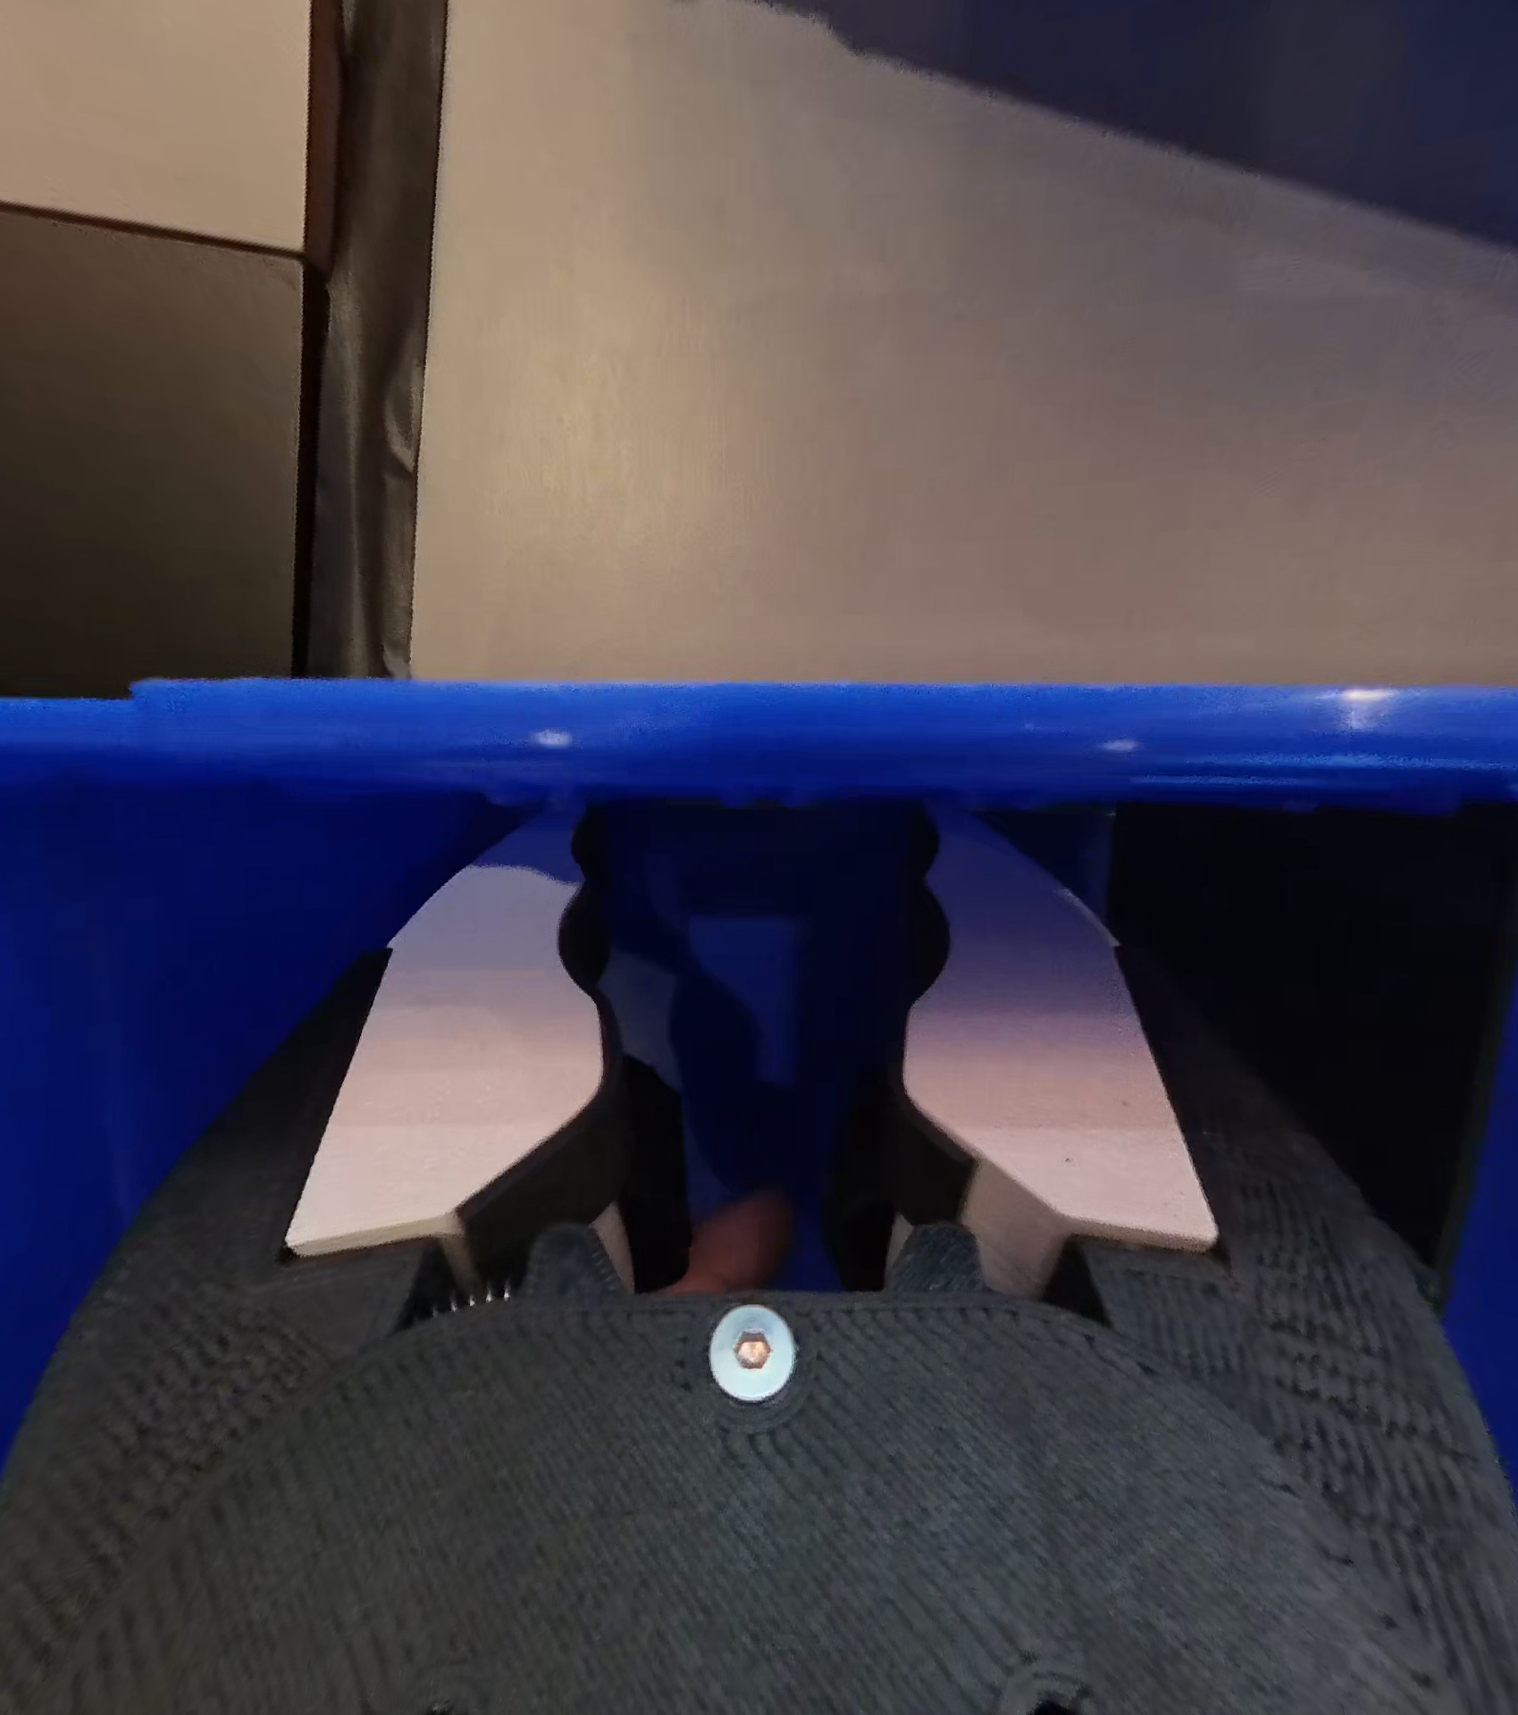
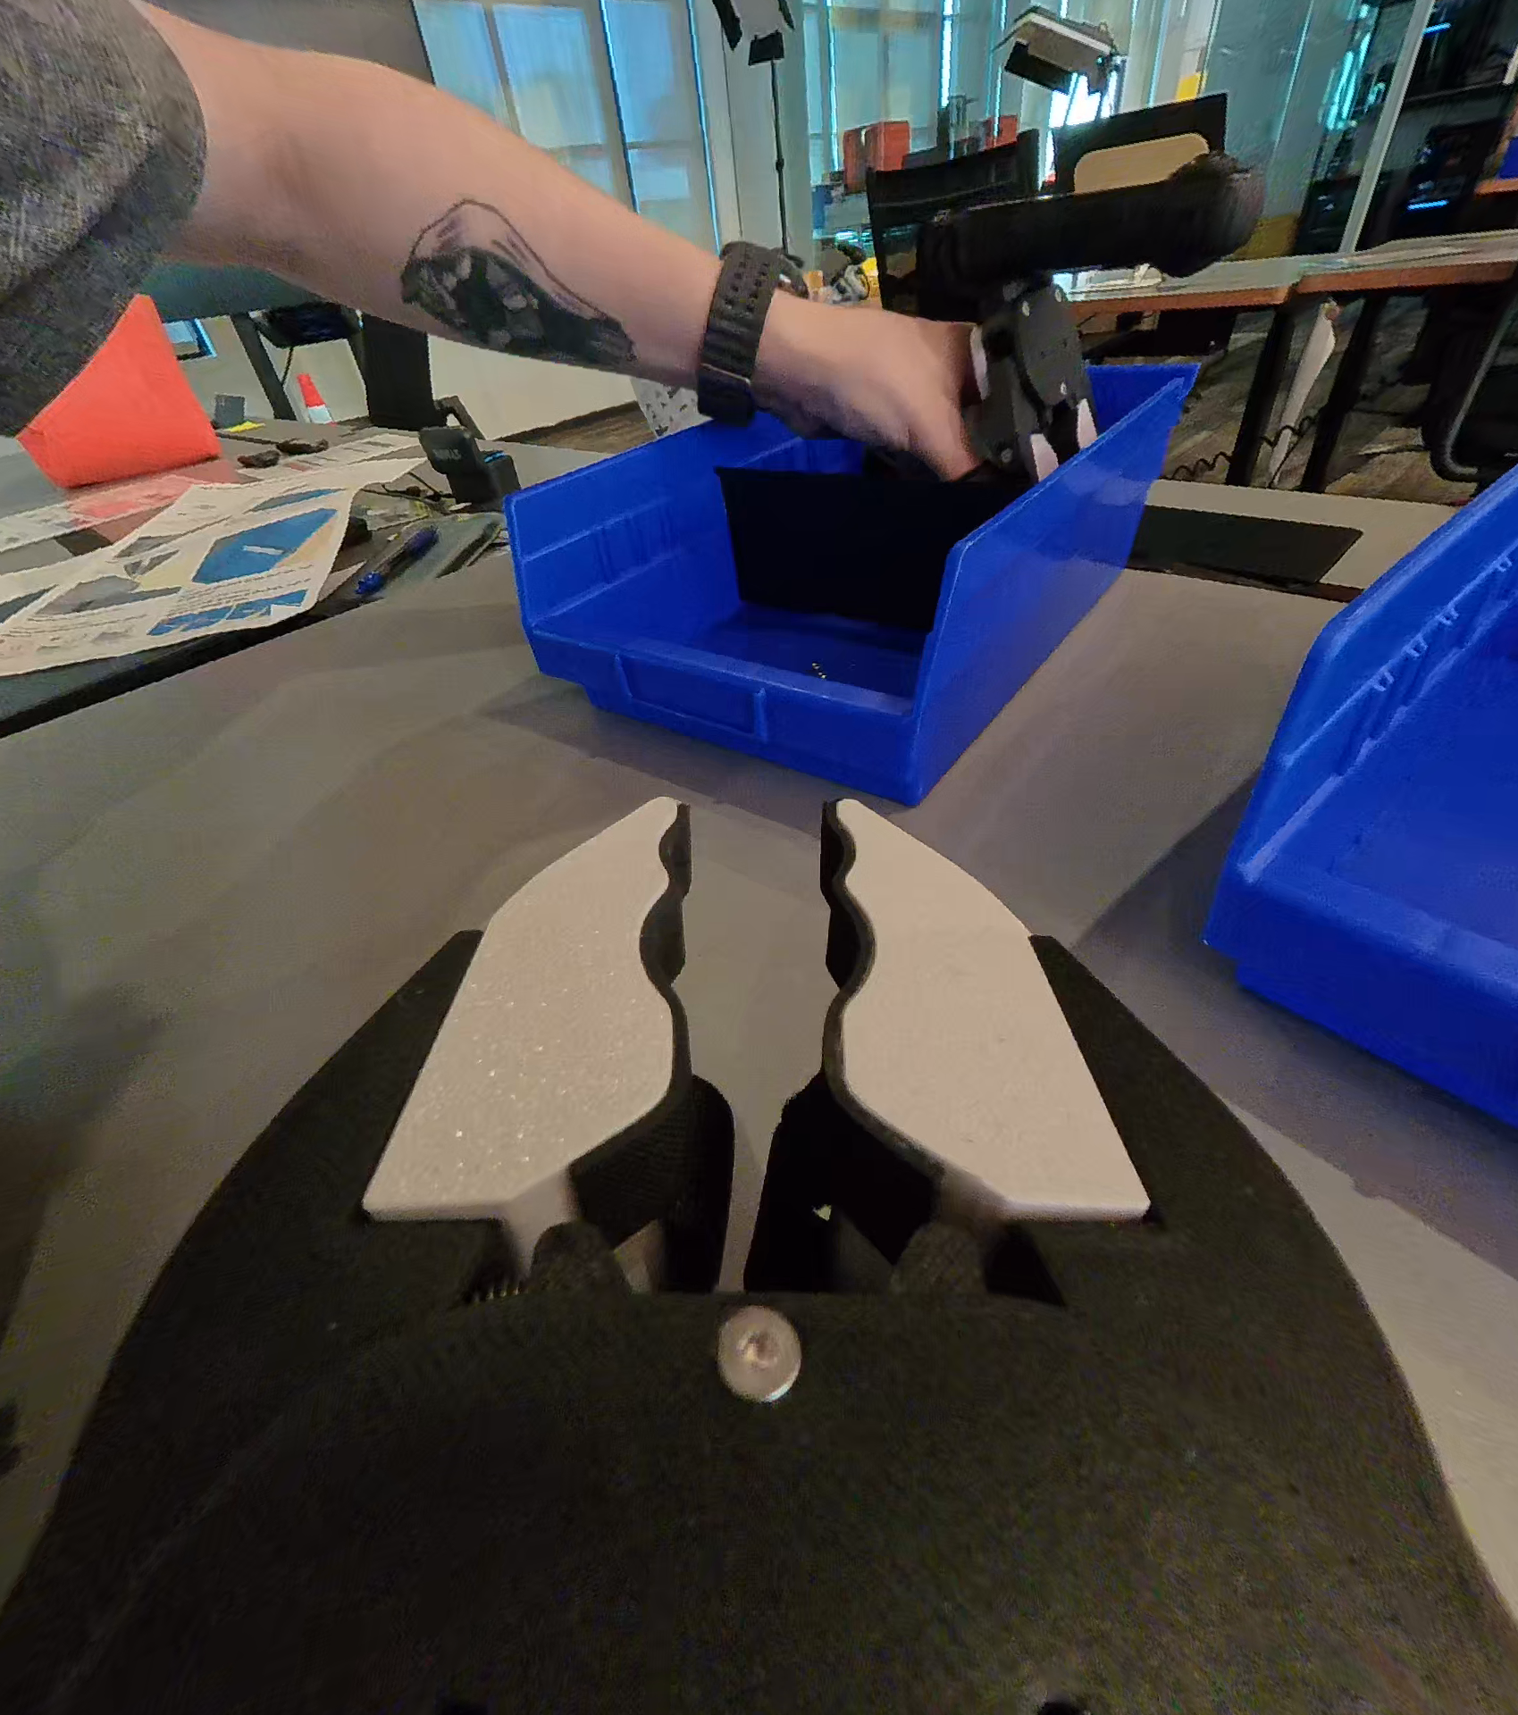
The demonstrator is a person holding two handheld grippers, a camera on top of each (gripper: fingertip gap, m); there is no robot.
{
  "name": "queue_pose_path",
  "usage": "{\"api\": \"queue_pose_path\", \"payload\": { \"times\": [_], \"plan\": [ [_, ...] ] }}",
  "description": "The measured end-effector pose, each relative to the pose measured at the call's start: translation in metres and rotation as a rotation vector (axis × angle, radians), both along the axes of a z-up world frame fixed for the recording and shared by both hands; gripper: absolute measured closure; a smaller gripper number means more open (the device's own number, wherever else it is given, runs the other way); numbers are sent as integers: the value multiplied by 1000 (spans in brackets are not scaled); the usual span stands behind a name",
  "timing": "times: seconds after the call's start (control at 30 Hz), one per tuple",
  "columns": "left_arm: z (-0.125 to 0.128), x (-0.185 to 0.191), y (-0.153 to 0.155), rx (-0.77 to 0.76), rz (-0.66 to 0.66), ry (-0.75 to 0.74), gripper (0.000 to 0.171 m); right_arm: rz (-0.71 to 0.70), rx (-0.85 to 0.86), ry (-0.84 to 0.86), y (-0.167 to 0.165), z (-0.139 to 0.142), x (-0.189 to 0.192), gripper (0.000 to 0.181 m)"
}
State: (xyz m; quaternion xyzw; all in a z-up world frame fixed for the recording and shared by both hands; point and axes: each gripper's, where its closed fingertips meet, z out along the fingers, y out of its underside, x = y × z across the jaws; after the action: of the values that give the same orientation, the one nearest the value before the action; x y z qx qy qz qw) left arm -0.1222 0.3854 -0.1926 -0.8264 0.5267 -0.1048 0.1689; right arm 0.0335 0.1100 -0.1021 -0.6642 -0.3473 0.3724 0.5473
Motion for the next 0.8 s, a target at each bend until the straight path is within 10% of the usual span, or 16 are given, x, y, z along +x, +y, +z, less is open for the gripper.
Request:
{"api": "queue_pose_path", "payload": {
  "times": [0.8],
  "plan": [
    [0,-1,-7,5,-1,13,158,9,-13,5,-1,-1,1,158]
  ]
}}
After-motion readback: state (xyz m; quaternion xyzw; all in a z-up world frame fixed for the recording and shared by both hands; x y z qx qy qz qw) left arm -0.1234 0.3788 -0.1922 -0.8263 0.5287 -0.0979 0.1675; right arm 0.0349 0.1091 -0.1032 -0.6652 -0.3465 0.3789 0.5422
